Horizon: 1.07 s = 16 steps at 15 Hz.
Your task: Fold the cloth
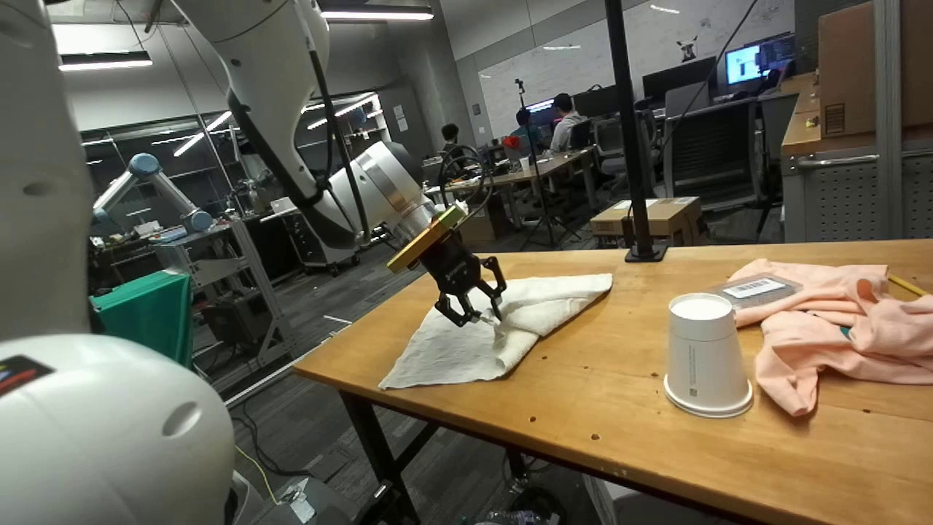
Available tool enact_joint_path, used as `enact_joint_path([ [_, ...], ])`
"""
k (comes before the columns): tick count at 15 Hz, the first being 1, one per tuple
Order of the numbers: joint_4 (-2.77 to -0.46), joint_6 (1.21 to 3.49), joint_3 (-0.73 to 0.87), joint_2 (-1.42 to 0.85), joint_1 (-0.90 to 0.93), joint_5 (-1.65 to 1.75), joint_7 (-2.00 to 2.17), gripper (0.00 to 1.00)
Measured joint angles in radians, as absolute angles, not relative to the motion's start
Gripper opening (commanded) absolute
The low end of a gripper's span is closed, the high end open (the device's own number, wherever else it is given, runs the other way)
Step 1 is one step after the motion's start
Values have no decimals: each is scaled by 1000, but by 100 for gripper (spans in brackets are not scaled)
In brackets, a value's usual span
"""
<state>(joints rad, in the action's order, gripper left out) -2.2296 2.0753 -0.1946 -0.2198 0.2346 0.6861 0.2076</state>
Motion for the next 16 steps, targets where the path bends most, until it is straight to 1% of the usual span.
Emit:
enact_joint_path([
  [7,-2130,2149,-195,-292,234,597,135,7],
  [16,-1985,2154,-209,-333,253,428,-7,8],
])
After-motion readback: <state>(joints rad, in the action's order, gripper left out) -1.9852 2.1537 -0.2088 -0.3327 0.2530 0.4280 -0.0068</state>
